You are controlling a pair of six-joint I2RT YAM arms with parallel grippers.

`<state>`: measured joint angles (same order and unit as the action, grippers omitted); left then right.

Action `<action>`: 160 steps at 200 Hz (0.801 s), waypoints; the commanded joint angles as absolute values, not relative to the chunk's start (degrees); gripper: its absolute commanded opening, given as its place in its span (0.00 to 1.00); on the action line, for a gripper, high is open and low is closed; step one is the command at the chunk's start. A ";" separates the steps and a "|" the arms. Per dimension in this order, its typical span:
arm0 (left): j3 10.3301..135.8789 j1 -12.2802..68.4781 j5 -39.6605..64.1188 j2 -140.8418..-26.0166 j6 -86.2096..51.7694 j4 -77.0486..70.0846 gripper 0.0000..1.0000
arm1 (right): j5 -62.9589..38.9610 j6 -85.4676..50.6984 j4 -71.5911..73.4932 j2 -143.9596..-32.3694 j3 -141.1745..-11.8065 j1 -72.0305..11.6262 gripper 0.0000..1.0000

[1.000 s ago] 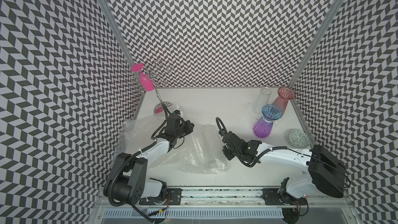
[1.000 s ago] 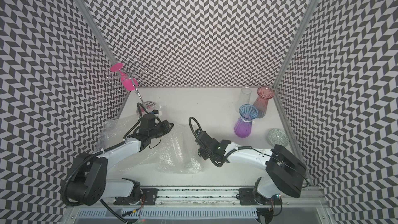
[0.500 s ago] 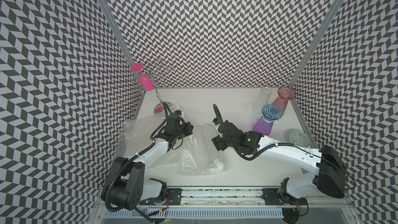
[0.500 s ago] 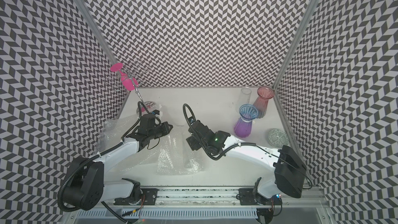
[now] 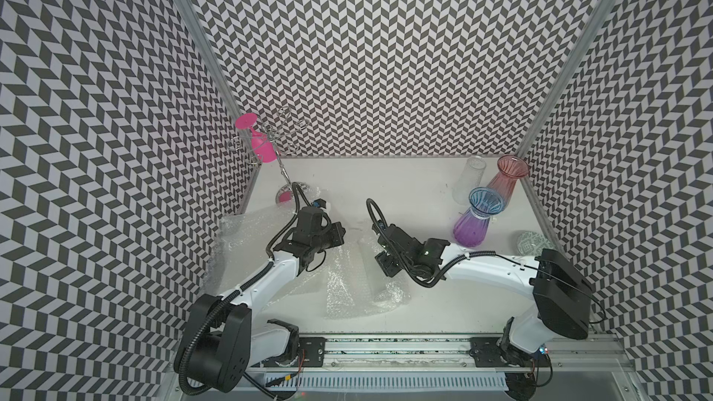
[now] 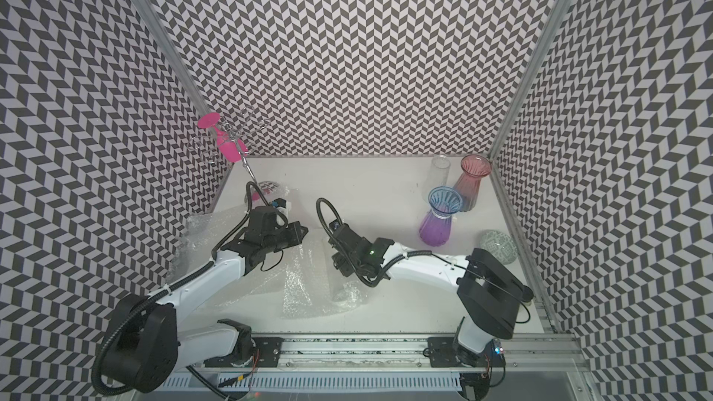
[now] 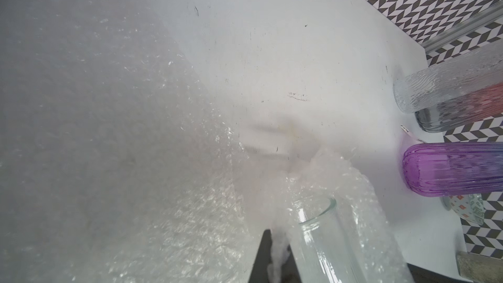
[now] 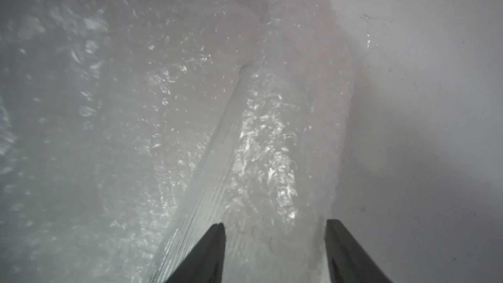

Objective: Unwrap the vase from the bubble wrap
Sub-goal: Unwrap the bubble wrap at the center of the board.

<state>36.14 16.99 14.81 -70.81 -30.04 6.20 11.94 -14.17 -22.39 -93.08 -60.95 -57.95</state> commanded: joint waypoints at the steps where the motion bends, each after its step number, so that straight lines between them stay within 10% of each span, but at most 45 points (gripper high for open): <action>1: 37.22 17.14 14.24 -70.13 -28.55 7.92 0.00 | 12.20 -15.37 -19.79 -92.26 -58.96 -57.23 0.26; 96: 36.33 16.26 12.55 -69.98 -26.65 10.09 0.00 | 12.14 -14.30 -19.52 -85.27 -52.08 -48.09 0.05; 160: 35.33 16.09 10.41 -69.98 -24.09 13.00 0.00 | 9.18 -12.52 -19.25 -83.38 -51.39 -42.85 0.34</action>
